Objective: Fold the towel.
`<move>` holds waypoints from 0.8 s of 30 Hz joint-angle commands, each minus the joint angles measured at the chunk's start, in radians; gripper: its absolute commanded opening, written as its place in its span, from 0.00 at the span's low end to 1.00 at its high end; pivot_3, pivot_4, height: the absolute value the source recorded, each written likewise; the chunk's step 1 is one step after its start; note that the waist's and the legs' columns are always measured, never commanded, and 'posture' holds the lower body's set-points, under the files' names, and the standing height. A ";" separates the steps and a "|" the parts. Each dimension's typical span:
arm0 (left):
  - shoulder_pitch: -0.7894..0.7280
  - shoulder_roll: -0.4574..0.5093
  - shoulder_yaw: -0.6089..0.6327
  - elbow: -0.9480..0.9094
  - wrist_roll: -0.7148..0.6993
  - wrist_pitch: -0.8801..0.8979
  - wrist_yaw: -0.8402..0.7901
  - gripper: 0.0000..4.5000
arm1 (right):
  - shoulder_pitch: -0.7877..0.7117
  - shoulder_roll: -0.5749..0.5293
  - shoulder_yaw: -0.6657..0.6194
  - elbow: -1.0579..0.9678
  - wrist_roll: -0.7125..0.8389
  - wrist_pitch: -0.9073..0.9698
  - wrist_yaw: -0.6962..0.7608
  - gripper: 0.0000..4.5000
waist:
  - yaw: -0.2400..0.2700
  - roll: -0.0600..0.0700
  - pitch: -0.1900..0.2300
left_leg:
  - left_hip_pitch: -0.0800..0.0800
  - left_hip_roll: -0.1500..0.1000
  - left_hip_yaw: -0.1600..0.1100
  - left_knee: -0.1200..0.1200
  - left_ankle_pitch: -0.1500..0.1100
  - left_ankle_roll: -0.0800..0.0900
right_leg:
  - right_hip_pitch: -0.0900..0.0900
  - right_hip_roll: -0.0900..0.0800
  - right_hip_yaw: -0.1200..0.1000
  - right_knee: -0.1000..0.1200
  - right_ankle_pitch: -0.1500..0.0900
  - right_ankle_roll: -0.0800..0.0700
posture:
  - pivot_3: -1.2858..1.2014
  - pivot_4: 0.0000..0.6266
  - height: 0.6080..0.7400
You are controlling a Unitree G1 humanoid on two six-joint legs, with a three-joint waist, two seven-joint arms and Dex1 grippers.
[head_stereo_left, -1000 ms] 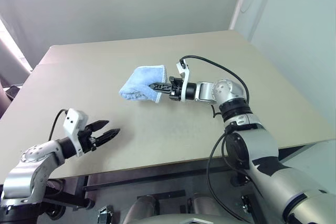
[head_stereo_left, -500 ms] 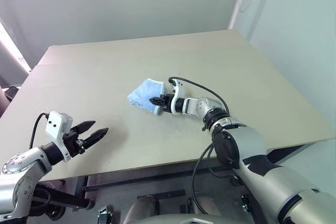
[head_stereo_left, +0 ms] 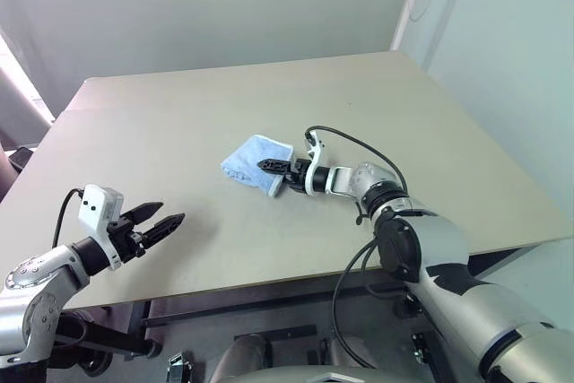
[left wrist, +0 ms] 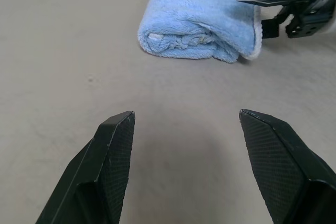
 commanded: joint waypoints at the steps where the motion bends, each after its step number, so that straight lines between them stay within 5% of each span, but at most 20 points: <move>1: -0.036 0.024 -0.005 0.011 0.006 -0.002 -0.013 0.75 | 0.016 -0.041 0.023 -0.068 -0.012 0.064 0.070 0.99 | 0.001 0.000 0.000 | 0.000 0.000 0.000 0.000 0.000 0.000 | 0.000 0.000 0.000 0.000 0.000 0.000 | 0.52 0.00 1.00; 6: -0.068 0.036 0.009 0.030 -0.018 0.017 -0.027 0.75 | 0.200 -0.151 0.196 -0.467 -0.018 0.186 0.273 0.99 | 0.004 0.000 0.000 | -0.001 0.000 0.000 0.000 0.000 0.000 | 0.001 -0.001 0.000 0.000 0.000 0.000 | 0.52 0.00 1.00; 9: -0.093 0.015 0.031 0.059 -0.050 0.031 -0.022 0.75 | 0.539 -0.216 0.244 -1.043 0.002 -0.030 0.325 0.99 | 0.010 -0.001 -0.001 | -0.002 -0.001 -0.001 0.000 0.000 0.000 | 0.001 -0.001 -0.001 -0.001 0.000 0.001 | 0.52 0.00 1.00; 12: -0.109 0.013 0.031 0.100 -0.045 0.020 -0.029 0.75 | 0.725 -0.208 0.244 -1.285 0.012 -0.246 0.337 0.99 | 0.008 -0.001 -0.001 | -0.003 0.000 -0.001 -0.002 -0.003 -0.002 | 0.001 -0.002 -0.001 0.000 0.000 0.006 | 0.52 0.00 1.00; 18: -0.097 0.009 -0.022 0.120 0.023 -0.039 -0.042 0.75 | 0.787 -0.288 0.250 -1.248 -0.025 -0.470 0.354 0.99 | 0.003 -0.002 0.000 | 0.003 0.001 0.002 0.002 -0.004 -0.004 | 0.005 -0.002 -0.001 0.000 -0.001 0.001 | 0.52 0.00 1.00; 24: -0.035 -0.002 -0.023 0.137 0.067 -0.096 -0.054 0.75 | 0.743 -0.318 0.240 -1.199 -0.010 -0.479 0.330 0.99 | 0.012 -0.002 -0.001 | 0.003 0.002 0.001 0.003 -0.004 -0.004 | 0.005 -0.002 -0.002 0.000 0.000 -0.002 | 0.52 0.00 1.00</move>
